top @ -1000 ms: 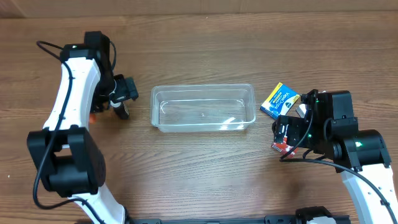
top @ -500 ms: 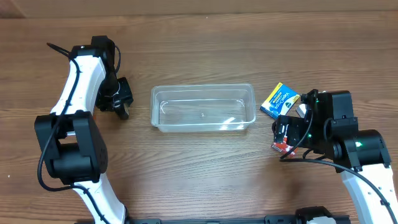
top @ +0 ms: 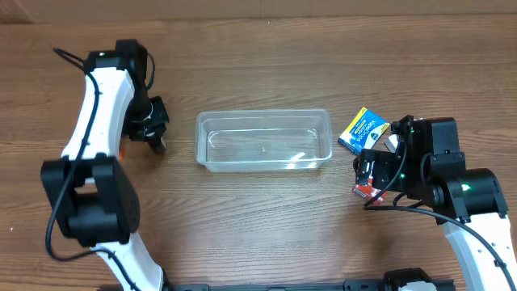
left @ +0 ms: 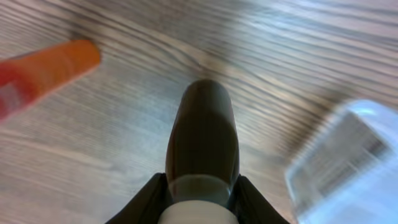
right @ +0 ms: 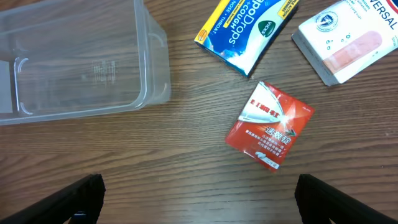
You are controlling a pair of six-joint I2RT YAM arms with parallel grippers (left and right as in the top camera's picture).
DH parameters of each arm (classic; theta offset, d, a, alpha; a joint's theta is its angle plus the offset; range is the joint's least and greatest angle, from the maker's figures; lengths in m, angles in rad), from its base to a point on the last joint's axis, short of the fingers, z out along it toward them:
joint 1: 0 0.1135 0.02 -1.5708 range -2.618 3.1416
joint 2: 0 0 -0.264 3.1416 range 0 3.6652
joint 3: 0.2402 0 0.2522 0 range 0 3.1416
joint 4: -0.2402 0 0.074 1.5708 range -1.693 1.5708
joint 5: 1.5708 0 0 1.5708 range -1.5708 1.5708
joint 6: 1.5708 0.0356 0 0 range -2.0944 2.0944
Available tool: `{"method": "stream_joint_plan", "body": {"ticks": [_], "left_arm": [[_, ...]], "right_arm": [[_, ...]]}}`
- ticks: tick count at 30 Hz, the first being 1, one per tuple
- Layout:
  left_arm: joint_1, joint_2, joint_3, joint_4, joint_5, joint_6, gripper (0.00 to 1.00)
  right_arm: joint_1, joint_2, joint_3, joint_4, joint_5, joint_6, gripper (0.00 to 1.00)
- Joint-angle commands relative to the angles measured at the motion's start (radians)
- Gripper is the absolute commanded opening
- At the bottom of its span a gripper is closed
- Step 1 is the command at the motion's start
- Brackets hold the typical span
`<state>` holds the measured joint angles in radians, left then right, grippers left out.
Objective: Pack container
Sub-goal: 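Carry the dark bottle into the container's left end and release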
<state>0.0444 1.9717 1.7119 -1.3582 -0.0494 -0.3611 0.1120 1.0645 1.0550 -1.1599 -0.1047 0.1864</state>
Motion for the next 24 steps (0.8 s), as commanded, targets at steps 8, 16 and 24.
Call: {"method": "stream_joint_plan", "body": {"ticks": [8,16,24], "left_arm": [[-0.403,-0.280,0.082,-0.021,0.042,-0.096,0.27],[-0.410,0.009,0.082,0.031,0.026,-0.115,0.27],[-0.369,0.127,0.082,0.030,-0.013,-0.115,0.29]], "right_arm": [[0.004,-0.002,0.025,0.009,-0.002,-0.003,1.00],[0.004,-0.002,0.025,0.005,-0.002,-0.003,1.00],[0.004,-0.002,0.025,0.006,-0.002,-0.003,1.00]]}}
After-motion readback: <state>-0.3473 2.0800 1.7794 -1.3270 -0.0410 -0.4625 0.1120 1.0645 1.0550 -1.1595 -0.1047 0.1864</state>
